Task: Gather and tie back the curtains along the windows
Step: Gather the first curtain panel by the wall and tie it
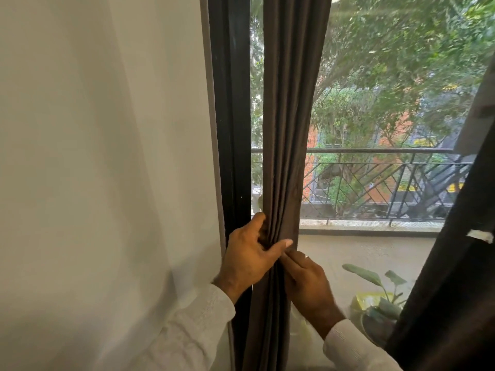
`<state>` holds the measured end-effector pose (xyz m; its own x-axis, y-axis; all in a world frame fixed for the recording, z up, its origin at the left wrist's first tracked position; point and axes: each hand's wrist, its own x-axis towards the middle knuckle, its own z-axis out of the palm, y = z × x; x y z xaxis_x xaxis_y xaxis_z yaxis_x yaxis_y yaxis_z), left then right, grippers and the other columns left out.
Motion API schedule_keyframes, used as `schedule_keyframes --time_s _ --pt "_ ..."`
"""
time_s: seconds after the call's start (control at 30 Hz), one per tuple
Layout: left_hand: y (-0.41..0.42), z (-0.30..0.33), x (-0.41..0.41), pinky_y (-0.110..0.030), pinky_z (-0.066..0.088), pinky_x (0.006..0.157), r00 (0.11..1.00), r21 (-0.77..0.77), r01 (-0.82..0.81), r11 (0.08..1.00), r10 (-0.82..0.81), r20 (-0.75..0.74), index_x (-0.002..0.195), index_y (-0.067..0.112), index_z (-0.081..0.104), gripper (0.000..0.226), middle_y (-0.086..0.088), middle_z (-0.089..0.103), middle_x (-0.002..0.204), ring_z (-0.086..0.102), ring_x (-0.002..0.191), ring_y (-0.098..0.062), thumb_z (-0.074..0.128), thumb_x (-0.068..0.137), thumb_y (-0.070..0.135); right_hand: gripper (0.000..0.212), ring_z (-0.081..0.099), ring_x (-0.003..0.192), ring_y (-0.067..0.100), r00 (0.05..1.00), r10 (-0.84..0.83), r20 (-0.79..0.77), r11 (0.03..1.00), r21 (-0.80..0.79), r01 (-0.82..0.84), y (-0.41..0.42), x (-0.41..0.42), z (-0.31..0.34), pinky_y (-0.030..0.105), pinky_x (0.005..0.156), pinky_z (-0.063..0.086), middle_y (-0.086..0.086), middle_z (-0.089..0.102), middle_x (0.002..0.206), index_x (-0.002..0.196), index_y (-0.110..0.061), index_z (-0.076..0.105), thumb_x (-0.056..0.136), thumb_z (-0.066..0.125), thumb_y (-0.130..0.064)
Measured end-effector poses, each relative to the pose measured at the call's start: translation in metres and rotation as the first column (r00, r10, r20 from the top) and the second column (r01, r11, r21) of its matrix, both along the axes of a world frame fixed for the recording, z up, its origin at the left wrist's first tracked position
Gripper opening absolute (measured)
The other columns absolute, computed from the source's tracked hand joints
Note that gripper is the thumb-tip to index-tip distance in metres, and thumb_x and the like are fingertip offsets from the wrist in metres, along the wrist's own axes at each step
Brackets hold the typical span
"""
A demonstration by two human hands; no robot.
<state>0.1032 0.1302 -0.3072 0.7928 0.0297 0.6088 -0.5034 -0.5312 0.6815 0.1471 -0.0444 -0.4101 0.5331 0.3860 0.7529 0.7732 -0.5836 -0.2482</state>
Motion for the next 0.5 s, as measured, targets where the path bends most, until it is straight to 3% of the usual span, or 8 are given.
schedule_keyframes --time_s 0.07,0.17,0.23,0.33,0.43,0.5 --pt "0.004 0.0 0.004 -0.017 0.06 0.07 0.994 0.059 -0.106 0.993 0.105 0.017 0.13 0.018 0.064 0.041 0.008 0.075 0.1 0.071 0.074 -0.003 0.077 0.097 0.039 0.054 0.066 0.119 0.022 0.999 0.051 -0.007 0.999 0.007 -0.051 -0.006 -0.003 0.007 0.034 0.098 0.056 -0.001 0.065 0.141 0.148 -0.021 0.061 0.094 0.065 -0.012" --pt "0.007 -0.002 0.008 -0.029 0.063 0.065 0.988 0.062 -0.156 0.986 0.155 0.027 0.125 0.012 0.066 0.03 0.004 0.074 0.092 0.068 0.065 -0.008 0.07 0.101 0.029 0.034 0.064 0.116 0.018 0.991 0.025 -0.129 0.944 0.329 0.019 -0.009 0.005 0.019 0.041 0.092 0.057 -0.008 0.062 0.129 0.136 -0.024 0.062 0.103 0.055 -0.022" --pt "0.008 -0.002 0.009 -0.033 0.065 0.066 0.988 0.065 -0.156 0.986 0.156 0.018 0.121 0.012 0.067 0.026 0.003 0.075 0.092 0.07 0.067 -0.01 0.069 0.101 0.029 0.037 0.062 0.117 0.014 0.963 0.011 -0.27 0.865 0.485 0.126 -0.006 0.014 0.033 0.035 0.089 0.056 -0.009 0.06 0.131 0.141 -0.026 0.054 0.104 0.06 -0.028" --pt "0.008 -0.002 0.011 -0.038 0.064 0.062 0.984 0.095 -0.178 0.979 0.178 0.003 0.113 0.017 0.068 0.02 0.005 0.073 0.084 0.068 0.061 -0.011 0.066 0.101 0.032 0.042 0.067 0.108 0.006 0.905 0.128 -0.405 0.819 0.558 0.134 -0.003 0.026 0.048 0.023 0.079 0.056 -0.01 0.071 0.121 0.136 -0.03 0.057 0.098 0.073 -0.022" --pt "0.011 -0.005 0.013 -0.04 0.063 0.059 0.988 0.09 -0.156 0.984 0.155 0.022 0.107 0.02 0.066 0.022 0.007 0.071 0.079 0.068 0.06 -0.012 0.062 0.1 0.041 0.017 0.069 0.09 0.009 0.92 0.062 -0.388 0.789 0.583 0.193 -0.002 0.021 0.048 0.044 0.074 0.061 -0.012 0.073 0.099 0.11 -0.029 0.069 0.097 0.075 -0.019" --pt "0.012 -0.006 0.012 -0.037 0.062 0.058 0.99 0.081 -0.142 0.987 0.139 0.032 0.101 0.022 0.063 0.016 0.008 0.069 0.076 0.067 0.059 -0.013 0.063 0.101 0.039 0.013 0.067 0.089 0.009 0.961 -0.009 -0.278 0.817 0.552 0.167 0.0 0.008 0.037 0.042 0.072 0.061 -0.013 0.067 0.099 0.111 -0.024 0.071 0.099 0.072 -0.018"
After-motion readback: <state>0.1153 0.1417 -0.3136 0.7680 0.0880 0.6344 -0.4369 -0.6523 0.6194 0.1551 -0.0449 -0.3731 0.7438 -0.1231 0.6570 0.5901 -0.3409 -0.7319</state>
